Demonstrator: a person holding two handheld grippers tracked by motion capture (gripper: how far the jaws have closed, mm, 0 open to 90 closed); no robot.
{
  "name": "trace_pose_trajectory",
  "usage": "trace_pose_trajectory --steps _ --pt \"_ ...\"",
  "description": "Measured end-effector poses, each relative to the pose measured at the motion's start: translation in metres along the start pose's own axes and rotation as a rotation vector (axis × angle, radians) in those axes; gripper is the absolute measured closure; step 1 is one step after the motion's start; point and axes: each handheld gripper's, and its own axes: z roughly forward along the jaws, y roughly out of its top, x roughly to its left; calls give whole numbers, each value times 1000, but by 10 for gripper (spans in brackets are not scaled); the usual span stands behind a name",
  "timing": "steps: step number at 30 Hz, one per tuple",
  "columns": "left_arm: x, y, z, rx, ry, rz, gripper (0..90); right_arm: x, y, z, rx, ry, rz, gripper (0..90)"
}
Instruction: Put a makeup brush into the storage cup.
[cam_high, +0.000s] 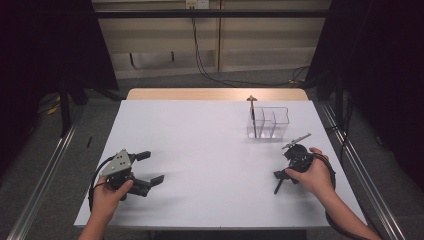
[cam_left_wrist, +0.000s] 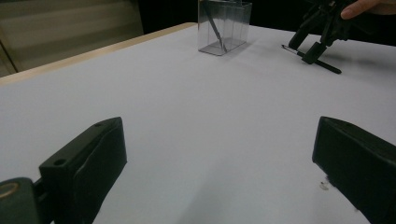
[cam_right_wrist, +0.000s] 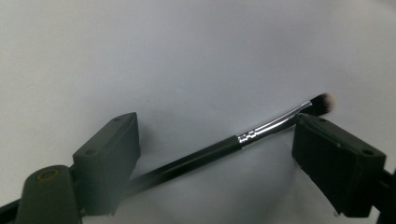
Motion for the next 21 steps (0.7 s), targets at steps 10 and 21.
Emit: trace_pose_trajectory --steps 10,21 --pt "0 0 0 -4 -1 1 29 1 7 -6 38 20 -43 489" --pt "1 1 0 -9 4 2 29 -7 17 -6 84 54 -40 847"
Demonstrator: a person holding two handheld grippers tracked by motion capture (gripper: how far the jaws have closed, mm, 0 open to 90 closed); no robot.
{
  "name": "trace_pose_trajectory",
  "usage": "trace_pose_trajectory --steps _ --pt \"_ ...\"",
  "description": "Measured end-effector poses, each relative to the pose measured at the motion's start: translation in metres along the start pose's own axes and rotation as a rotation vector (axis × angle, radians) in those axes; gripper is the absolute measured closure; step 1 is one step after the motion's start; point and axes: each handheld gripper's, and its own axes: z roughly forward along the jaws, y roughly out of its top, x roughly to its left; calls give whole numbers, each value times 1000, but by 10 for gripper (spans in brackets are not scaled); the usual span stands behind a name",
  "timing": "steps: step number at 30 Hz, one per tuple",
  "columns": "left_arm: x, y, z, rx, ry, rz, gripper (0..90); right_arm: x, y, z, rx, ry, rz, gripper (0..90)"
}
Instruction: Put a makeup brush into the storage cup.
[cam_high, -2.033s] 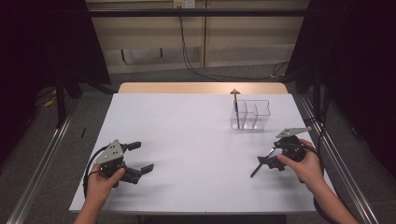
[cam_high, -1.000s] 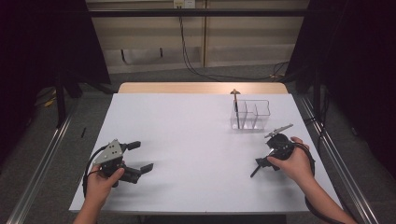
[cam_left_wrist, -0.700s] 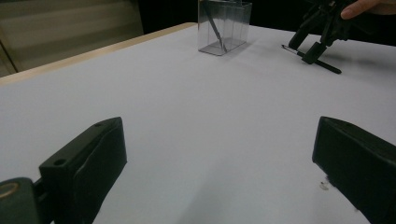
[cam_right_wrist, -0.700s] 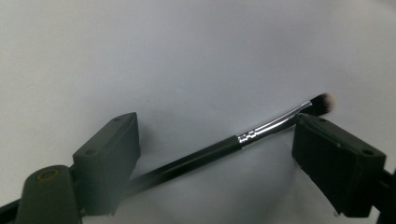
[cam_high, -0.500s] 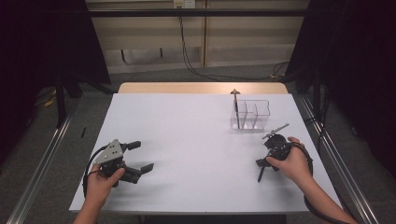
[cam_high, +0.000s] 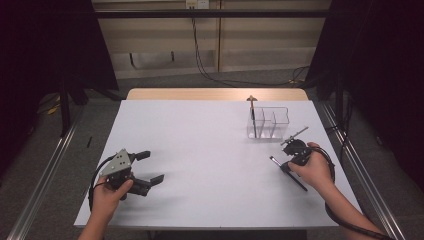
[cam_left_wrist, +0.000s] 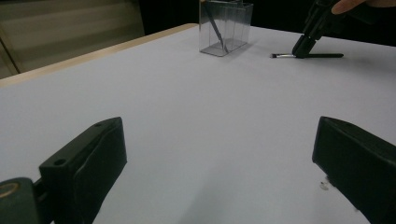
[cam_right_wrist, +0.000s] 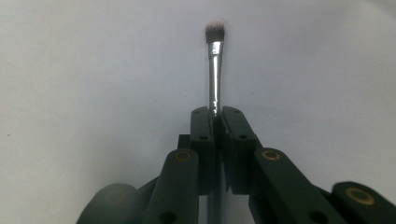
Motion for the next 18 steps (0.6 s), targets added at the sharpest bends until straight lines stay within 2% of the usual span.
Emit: trace_pose_trajectory --steps 5,13,18 --pt "0 -1 0 0 1 -4 29 -2 4 1 27 14 21 838" --pt "0 0 0 -1 5 1 29 0 10 2 76 1 -10 833" --pt "1 0 0 -6 8 -3 29 -2 11 3 78 16 -28 831"
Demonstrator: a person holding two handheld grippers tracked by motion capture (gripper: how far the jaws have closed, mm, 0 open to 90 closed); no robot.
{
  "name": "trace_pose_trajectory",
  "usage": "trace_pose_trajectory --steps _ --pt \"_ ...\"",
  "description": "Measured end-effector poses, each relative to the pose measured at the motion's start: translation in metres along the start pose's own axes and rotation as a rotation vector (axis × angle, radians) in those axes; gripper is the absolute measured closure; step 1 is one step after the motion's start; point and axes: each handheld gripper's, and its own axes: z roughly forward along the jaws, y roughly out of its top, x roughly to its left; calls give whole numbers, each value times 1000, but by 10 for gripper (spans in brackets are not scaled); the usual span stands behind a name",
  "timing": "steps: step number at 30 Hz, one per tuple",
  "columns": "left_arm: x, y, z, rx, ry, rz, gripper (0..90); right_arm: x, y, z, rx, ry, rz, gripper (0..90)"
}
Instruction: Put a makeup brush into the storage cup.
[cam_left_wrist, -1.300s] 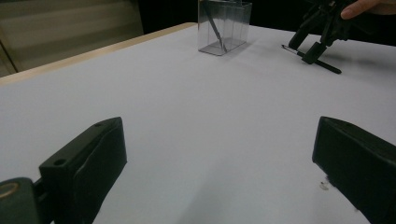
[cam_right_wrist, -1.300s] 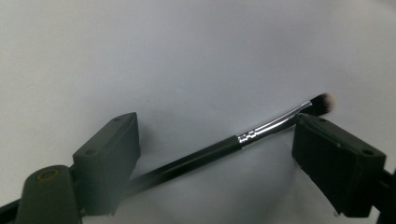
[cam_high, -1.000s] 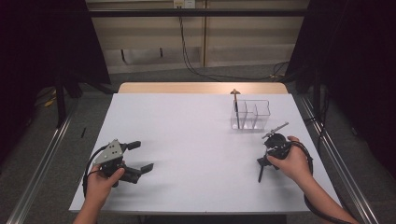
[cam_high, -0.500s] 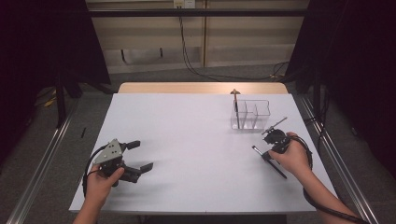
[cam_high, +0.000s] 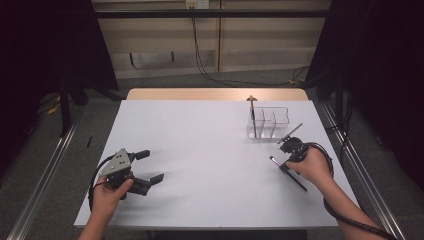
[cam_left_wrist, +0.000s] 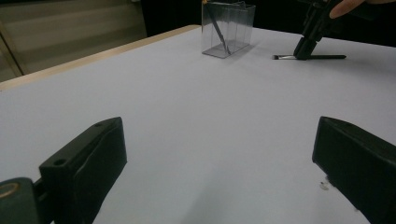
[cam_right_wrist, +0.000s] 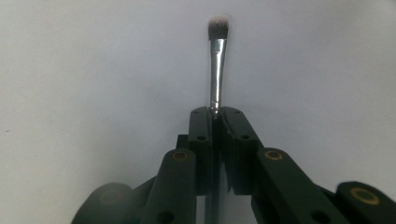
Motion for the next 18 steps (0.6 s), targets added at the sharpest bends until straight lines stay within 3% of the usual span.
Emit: trace_pose_trajectory --steps 4,10,18 --pt "0 0 0 3 2 4 29 -1 -1 0 -1 9 3 834" --pt "0 0 -1 -1 3 -4 29 4 0 0 2 -20 -76 848" --pt "1 -1 -1 3 7 -1 29 1 -3 -3 -84 10 -75 850"
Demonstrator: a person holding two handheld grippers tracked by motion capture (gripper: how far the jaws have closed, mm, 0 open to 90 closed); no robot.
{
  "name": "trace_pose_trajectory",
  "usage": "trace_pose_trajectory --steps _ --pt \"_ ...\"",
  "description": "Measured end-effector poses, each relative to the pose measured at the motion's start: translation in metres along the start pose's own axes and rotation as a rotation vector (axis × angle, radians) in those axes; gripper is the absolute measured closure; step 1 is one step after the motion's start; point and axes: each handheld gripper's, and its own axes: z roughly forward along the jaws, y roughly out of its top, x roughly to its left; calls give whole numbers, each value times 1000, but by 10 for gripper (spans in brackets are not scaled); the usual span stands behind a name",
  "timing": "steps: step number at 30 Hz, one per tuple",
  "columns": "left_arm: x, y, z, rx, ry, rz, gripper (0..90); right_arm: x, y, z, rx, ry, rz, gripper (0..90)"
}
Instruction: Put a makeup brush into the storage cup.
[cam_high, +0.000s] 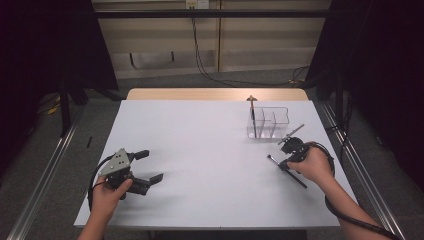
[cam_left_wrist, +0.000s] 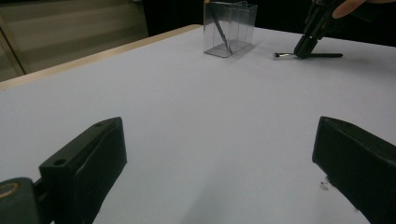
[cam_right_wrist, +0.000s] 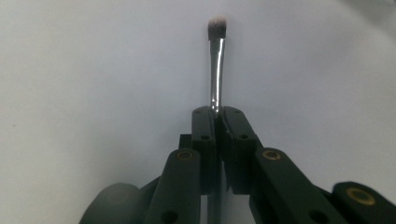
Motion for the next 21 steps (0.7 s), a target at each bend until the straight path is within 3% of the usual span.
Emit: trace_pose_trajectory --steps 6,9,21 --pt "0 0 0 0 0 1 29 4 3 -5 -119 22 -1 850" --pt "0 0 0 -2 -1 -2 29 5 4 -9 -188 30 23 850" --pt "0 0 -1 -2 2 -4 29 8 4 -18 -382 59 55 851"
